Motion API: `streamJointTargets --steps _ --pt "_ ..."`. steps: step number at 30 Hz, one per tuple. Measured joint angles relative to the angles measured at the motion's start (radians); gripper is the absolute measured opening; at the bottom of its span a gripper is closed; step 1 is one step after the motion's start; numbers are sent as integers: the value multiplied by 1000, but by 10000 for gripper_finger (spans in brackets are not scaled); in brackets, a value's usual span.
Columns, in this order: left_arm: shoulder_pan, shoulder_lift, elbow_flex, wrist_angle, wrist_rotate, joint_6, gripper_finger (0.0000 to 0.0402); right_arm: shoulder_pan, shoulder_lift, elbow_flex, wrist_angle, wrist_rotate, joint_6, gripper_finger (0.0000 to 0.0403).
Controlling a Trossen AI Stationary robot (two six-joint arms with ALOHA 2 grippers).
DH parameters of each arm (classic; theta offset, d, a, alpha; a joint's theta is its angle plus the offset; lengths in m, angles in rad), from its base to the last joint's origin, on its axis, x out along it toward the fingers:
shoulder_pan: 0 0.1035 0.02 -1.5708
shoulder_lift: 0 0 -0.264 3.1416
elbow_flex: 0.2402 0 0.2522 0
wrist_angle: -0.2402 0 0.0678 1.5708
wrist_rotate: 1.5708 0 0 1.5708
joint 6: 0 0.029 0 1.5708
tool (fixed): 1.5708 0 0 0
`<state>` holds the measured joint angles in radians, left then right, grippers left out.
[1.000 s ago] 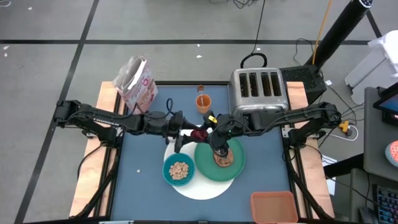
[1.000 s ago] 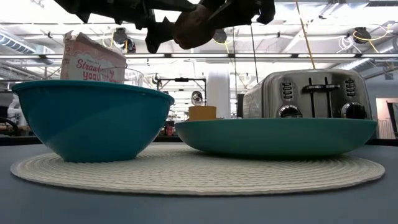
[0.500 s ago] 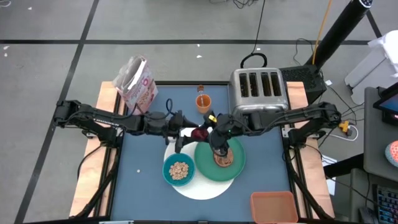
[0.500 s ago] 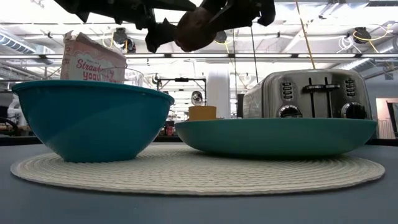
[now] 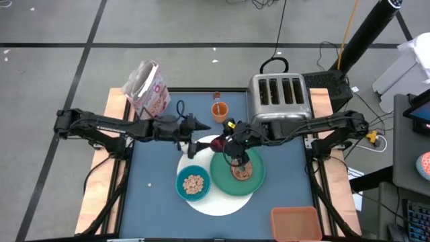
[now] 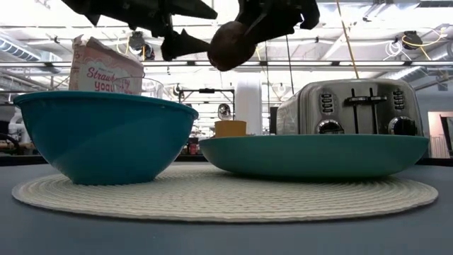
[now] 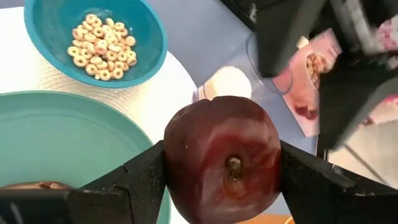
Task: Arrange a breakfast setting
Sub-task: Put the apple on the white placemat to the top of the green plate
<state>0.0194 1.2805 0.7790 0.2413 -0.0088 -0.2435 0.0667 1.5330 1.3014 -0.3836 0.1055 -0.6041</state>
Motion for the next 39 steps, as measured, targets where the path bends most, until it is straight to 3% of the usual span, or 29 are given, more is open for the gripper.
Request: streamJointTargets --steps 10,20,25,34,39 --pt "80 -266 0 -291 -1 63 379 -87 10 73 -14 6 6 258" --pt "105 -450 0 -428 -2 66 379 -173 196 316 -131 1 13 258" --pt "105 -498 0 -498 -1 65 379 -202 320 393 -223 -2 13 258" --pt "105 -509 -1 -562 -1 58 379 -246 461 401 -304 -6 -25 258" --pt "105 -509 -1 -561 -1 58 379 -256 479 401 -366 -121 -15 258"
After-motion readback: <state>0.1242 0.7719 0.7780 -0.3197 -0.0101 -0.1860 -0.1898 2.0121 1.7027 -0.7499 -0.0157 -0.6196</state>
